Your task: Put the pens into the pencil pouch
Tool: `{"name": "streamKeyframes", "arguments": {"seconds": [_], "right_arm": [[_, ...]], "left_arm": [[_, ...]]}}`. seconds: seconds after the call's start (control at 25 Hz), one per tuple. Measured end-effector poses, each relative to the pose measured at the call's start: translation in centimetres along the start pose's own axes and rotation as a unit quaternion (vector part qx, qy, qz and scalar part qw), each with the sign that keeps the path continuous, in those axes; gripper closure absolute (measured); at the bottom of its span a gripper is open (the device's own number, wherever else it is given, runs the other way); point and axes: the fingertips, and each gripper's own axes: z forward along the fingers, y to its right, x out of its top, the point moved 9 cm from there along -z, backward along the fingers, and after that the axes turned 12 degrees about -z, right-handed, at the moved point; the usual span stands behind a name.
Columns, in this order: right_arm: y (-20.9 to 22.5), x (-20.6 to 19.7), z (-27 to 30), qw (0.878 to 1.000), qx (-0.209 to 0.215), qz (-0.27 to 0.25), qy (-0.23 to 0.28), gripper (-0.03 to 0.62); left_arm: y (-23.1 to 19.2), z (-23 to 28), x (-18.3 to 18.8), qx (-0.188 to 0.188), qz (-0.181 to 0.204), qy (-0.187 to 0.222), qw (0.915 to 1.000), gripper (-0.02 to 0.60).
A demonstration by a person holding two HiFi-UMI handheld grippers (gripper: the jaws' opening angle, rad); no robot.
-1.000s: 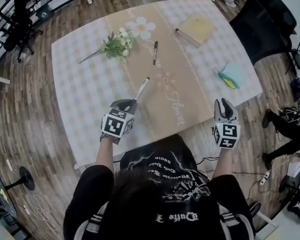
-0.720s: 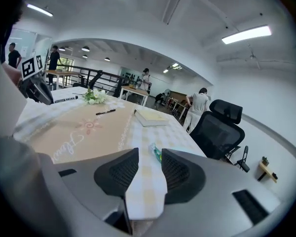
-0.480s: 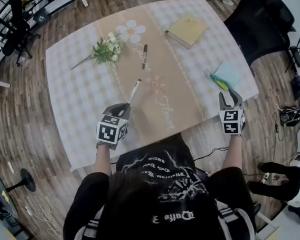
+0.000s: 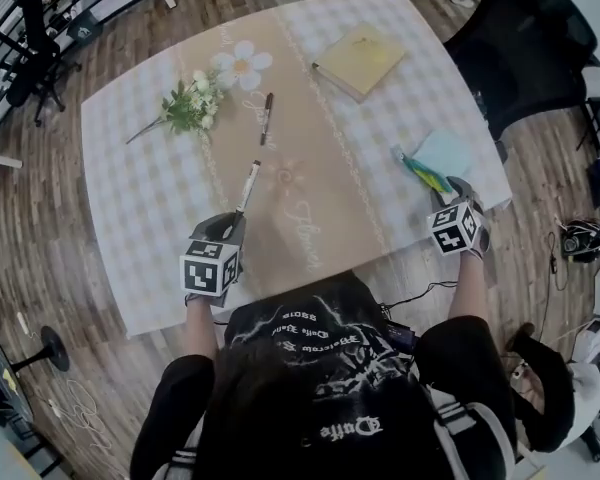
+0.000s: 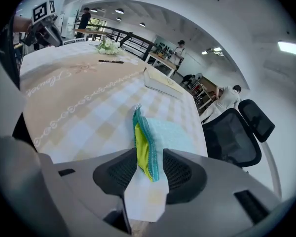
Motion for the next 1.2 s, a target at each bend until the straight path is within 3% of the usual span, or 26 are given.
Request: {"name": "streamKeyframes", "arguments": {"seconds": [0.32,0.44,0.56,0.68,0.96,1.2], "right_arm": [[0.4,-1.7,3.3,0.997,0.06,-0.031,-0.025,0.426],[0.7,-2.1,3.5,0.997,0.075,-0.018,-0.015,0.459],[1.2,-2.1,3.4,0.997,0.08,-0.001,0.002,0.537],[1.8,-2.1,2.9,0.994,0.096,0.04,0.029,0.548],[2.7,-1.8,2.8,0.964,0.183,0.179,0.074,0.546],[2.8,-2.3,3.3,0.942,0.231,0.23,0.083,0.542]], "left_arm": [[2.7,1.8,0.7,0.008,-0.004,-0.006,0.9999,0.505],[3.4,2.2,0.8,0.008,-0.005,-0.008,0.9999,0.505],[4.1,2.7,1.0,0.005,-0.004,-0.01,0.9999,0.505],[5.1,3.5,1.1,-0.006,0.004,-0.014,0.9999,0.505],[9.2,5.5,1.7,-0.052,0.049,-0.029,0.997,0.505],[12.8,6.9,2.2,-0.083,0.096,-0.046,0.9908,0.505]]}}
